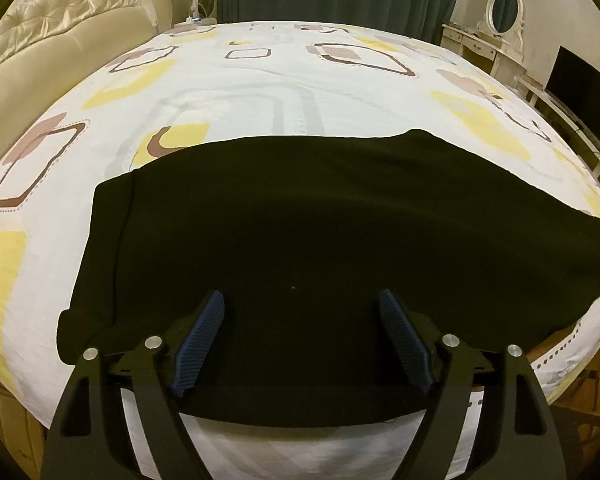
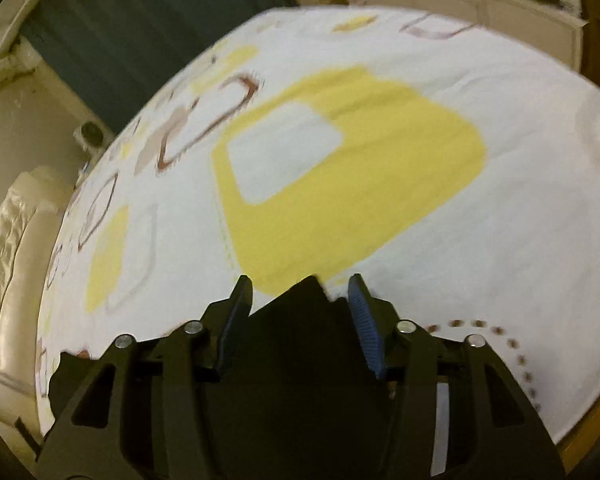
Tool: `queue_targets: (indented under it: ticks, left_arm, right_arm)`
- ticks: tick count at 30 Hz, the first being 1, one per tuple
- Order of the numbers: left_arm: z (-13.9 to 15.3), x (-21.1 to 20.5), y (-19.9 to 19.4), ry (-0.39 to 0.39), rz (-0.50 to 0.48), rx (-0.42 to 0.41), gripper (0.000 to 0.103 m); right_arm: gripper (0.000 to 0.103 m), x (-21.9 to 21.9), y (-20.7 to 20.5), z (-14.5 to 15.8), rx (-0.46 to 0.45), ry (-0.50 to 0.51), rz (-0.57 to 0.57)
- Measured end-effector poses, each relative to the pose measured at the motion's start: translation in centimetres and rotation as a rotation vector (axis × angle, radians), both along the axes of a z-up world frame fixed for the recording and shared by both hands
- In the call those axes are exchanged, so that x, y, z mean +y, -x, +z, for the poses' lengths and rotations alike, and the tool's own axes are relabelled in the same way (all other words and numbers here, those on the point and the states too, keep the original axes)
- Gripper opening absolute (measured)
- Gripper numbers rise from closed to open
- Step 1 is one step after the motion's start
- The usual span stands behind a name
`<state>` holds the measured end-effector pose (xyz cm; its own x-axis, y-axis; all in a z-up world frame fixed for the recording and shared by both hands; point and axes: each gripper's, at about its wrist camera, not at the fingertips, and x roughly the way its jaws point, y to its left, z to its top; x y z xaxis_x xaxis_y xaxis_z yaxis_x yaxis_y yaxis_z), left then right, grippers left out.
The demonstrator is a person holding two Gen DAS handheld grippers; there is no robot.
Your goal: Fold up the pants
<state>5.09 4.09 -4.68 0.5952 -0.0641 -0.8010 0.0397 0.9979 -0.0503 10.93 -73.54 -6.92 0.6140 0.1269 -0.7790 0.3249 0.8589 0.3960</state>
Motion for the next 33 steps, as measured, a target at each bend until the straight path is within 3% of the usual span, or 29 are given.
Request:
queue_targets:
  ticks: [1, 3, 8, 9, 14, 18, 20, 22, 31, 33]
  left_arm:
    - [0.0, 0.0, 0.0, 0.001, 0.001, 0.000, 0.080]
    - [0.0, 0.1, 0.0, 0.005, 0.000, 0.000, 0.080]
    - [0.0, 0.0, 0.0, 0.002, 0.001, -0.004, 0.080]
    - [0.0, 0.0, 0.0, 0.003, 0.000, -0.004, 0.080]
    - [0.1, 0.0, -0.1, 0.005, -0.003, -0.003, 0.080]
    - [0.1, 0.0, -0.1, 0.005, -0.004, -0.004, 0.080]
    - [0.1, 0.1, -0.1, 0.007, -0.007, -0.004, 0.080]
    - [0.2, 0.2, -0.2, 0.011, -0.010, -0.004, 0.080]
    - [1.0, 0.4, 0.2, 0.010, 0.001, -0.032, 0.080]
    - [1.1, 0.7, 0.1, 0.020, 0.017, -0.033, 0.080]
  right_arm:
    - [0.013, 0.0, -0.1, 0.0, 0.006, 0.019, 0.005]
    - [0.009, -0.8, 0.3, 0.1, -0.022, -0.019, -0.017]
    - [0.007, -1.5, 1.5, 0.9, -0.085, -0.008, -0.073]
    - [0.003, -1.5, 1.4, 0.8, -0.089, -0.004, -0.090]
    - [0.003, -2.0, 1.1, -1.5, -0.023, -0.022, -0.144]
    - [0.012, -3.1, 1.8, -1.1, -0.041, -0.088, -0.179]
    - [0.025, -4.3, 3.1, -0.5, -0.088, -0.161, -0.181]
    - [0.045, -5.3, 4.3, -0.2, -0.125, -0.244, -0.150]
    - [0.050, -8.0, 8.0, -1.8, -0.101, -0.433, -0.042]
    - [0.050, -7.3, 7.6, -2.5, -0.068, -0.425, -0.011]
